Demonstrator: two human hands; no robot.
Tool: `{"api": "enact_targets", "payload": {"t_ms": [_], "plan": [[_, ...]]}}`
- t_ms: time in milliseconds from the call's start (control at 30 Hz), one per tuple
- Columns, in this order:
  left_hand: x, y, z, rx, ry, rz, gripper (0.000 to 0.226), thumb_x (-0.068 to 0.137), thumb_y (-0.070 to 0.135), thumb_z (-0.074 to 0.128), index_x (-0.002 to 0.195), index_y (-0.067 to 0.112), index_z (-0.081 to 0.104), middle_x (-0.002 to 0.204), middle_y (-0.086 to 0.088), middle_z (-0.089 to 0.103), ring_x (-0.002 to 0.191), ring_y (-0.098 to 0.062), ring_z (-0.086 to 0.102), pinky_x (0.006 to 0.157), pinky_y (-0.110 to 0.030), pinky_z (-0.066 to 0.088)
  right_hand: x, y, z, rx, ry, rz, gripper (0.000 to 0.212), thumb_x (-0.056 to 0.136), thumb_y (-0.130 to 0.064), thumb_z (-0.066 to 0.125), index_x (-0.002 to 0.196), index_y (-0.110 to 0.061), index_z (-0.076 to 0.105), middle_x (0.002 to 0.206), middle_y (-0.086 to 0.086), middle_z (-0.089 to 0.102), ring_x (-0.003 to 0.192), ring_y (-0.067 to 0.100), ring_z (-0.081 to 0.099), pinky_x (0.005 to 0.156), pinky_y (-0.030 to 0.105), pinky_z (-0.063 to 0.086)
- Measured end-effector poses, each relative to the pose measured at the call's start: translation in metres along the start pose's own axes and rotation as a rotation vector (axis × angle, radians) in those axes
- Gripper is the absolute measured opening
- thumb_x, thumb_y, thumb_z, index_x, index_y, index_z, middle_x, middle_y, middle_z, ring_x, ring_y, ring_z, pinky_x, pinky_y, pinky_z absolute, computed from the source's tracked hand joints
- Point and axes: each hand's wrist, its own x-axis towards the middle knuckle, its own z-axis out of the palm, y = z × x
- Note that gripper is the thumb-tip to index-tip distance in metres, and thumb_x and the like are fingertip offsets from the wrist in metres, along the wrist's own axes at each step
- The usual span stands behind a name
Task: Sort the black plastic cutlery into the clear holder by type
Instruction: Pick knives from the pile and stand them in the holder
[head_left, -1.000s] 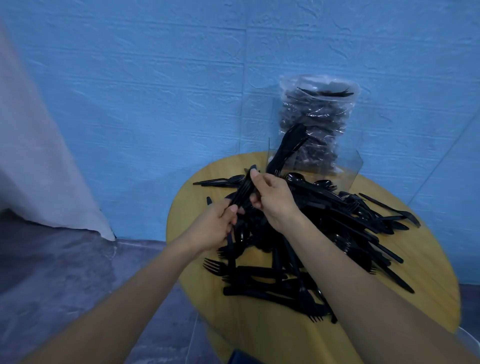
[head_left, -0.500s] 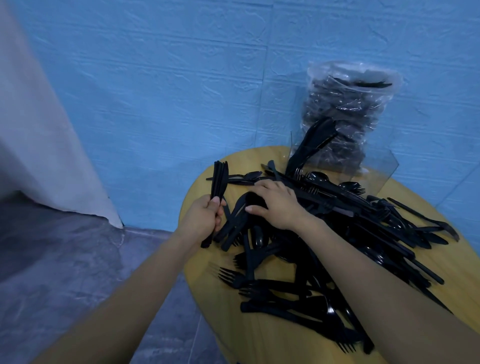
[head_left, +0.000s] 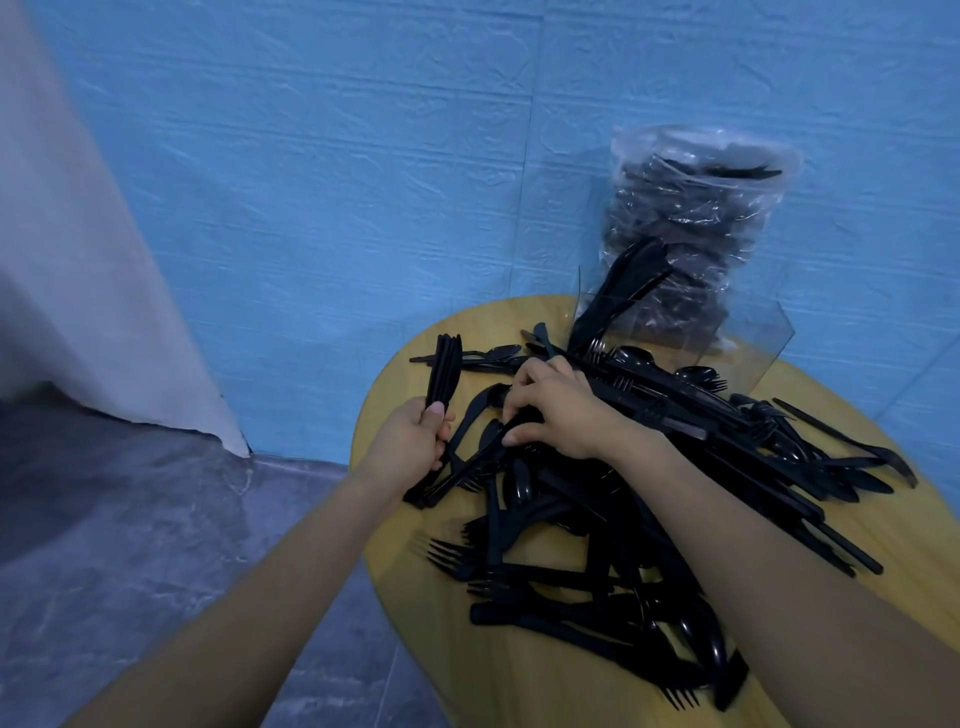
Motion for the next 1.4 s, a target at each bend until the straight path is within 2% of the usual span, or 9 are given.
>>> {"api": "enact_targets", "payload": {"t_ms": [167,400,533,667,767,933,1033,1167,1400], "plan": [[-0.001,0.004,0.001,0.027,0.03,0.057,0.027,0.103,0.02,0.03,0.089,0.014,0.052,0.073,-0.001,0.047,0.062,-0.012,0.043,0.059,-0.023,0.039,-0.011,0.002,-0.013,-0.005,0.169,-0.082,0.021,0.075,-0.04,0.074,0.086,-0.022,0.071,0.106,-0.008,0.037,0.104,0.01,0.026,0.092,0.025,0.018],[-0.006,0.023,0.017,0.213,0.002,0.227,0.023,0.103,0.02,0.03,0.094,0.013,0.05,0.084,-0.001,0.055,0.078,-0.015,0.057,0.071,-0.029,0.047,-0.034,-0.001,-0.046,0.195,0.165,-0.062,0.021,0.073,-0.033,0.078,0.078,-0.014,0.07,0.081,-0.008,0.057,0.08,0.014,0.055,0.074,0.034,0.047],[-0.019,0.033,0.031,0.397,-0.111,0.295,0.021,0.103,0.023,0.03,0.097,0.012,0.048,0.086,0.001,0.057,0.064,-0.01,0.05,0.058,-0.024,0.042,-0.05,0.001,-0.06,0.333,0.203,0.035,0.019,0.067,-0.03,0.082,0.064,-0.027,0.063,0.074,-0.009,0.062,0.073,0.008,0.058,0.07,0.022,0.045],[-0.027,0.032,0.04,0.348,-0.092,0.321,0.027,0.102,0.026,0.031,0.1,0.009,0.052,0.098,-0.005,0.061,0.088,-0.021,0.059,0.079,-0.041,0.052,-0.064,0.006,-0.06,0.506,0.336,0.117,0.021,0.067,-0.024,0.083,0.081,-0.018,0.068,0.078,-0.009,0.063,0.07,-0.003,0.055,0.068,0.01,0.043],[-0.032,0.031,0.044,0.298,-0.055,0.312,0.029,0.102,0.028,0.03,0.103,0.009,0.053,0.103,-0.003,0.062,0.096,-0.02,0.06,0.086,-0.045,0.052,-0.073,0.011,-0.05,0.868,0.549,0.244,0.025,0.077,-0.02,0.075,0.098,-0.016,0.062,0.081,-0.002,0.058,0.071,0.007,0.054,0.061,0.014,0.046],[-0.041,0.036,0.056,0.299,-0.058,0.348,0.029,0.102,0.027,0.03,0.103,0.007,0.052,0.095,0.001,0.057,0.082,-0.012,0.055,0.073,-0.029,0.049,-0.083,0.0,-0.037,1.137,0.587,0.302,0.011,0.089,-0.006,0.062,0.08,-0.012,0.06,0.067,0.0,0.055,0.054,0.006,0.051,0.051,0.016,0.045],[-0.048,0.042,0.062,0.275,-0.15,0.343,0.027,0.102,0.024,0.029,0.092,0.011,0.051,0.077,0.002,0.056,0.061,-0.009,0.049,0.059,-0.024,0.043,-0.085,-0.002,-0.044,1.077,0.632,0.273,0.015,0.088,-0.002,0.061,0.078,-0.013,0.059,0.066,0.0,0.056,0.05,0.001,0.05,0.05,0.015,0.045],[-0.054,0.046,0.069,0.213,-0.238,0.334,0.028,0.102,0.022,0.031,0.081,0.015,0.047,0.074,0.004,0.058,0.059,-0.008,0.05,0.059,-0.026,0.044,-0.088,-0.003,-0.053,1.022,0.663,0.219,0.018,0.087,0.002,0.061,0.079,-0.014,0.059,0.069,0.001,0.057,0.051,0.002,0.049,0.049,0.015,0.042],[-0.062,0.054,0.076,-0.009,-0.358,0.218,0.027,0.103,0.02,0.031,0.093,0.009,0.054,0.071,0.004,0.057,0.055,-0.005,0.048,0.054,-0.021,0.041,-0.097,0.004,-0.058,1.008,0.719,0.203,0.025,0.083,0.001,0.067,0.093,-0.021,0.06,0.071,0.011,0.056,0.067,0.013,0.054,0.068,0.022,0.048]]}}
